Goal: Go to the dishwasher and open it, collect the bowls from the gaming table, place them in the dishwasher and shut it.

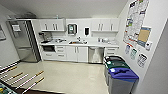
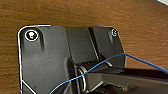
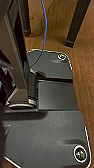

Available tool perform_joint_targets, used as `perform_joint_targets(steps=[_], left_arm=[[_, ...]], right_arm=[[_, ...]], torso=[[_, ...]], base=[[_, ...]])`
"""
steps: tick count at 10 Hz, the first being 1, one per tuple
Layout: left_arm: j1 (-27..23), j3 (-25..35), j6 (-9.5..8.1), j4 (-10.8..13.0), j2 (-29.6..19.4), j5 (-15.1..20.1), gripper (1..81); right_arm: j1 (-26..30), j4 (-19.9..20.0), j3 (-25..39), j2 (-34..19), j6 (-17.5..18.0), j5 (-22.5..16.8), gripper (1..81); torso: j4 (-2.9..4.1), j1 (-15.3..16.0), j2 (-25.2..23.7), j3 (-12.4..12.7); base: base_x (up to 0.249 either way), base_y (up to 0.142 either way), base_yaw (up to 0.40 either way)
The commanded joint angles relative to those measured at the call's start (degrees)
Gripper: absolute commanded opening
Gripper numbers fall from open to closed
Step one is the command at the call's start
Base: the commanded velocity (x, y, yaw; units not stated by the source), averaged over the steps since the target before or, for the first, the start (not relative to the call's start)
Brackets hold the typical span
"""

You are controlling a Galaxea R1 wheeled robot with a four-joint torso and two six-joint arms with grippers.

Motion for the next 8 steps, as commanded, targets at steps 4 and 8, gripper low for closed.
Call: perform_joint_targets(steps=[4,8], left_arm=[[-3.2,0.8,0.46,-0.2,-1.1,2.9,81.1],[-3.2,0.9,0.46,-0.2,-1.1,2.9,81.1]], right_arm=[[3.0,-0.8,1.2,-0.4,-0.4,-3.0,81.1],[3.1,-0.9,1.2,-0.4,-0.4,-3.0,81.1]], torso=[[0.0,0.0,0.0,0.0],[0.0,0.0,0.0,0.0]], base=[[0.228,0.0,0.0],[0.224,0.068,0.0]])
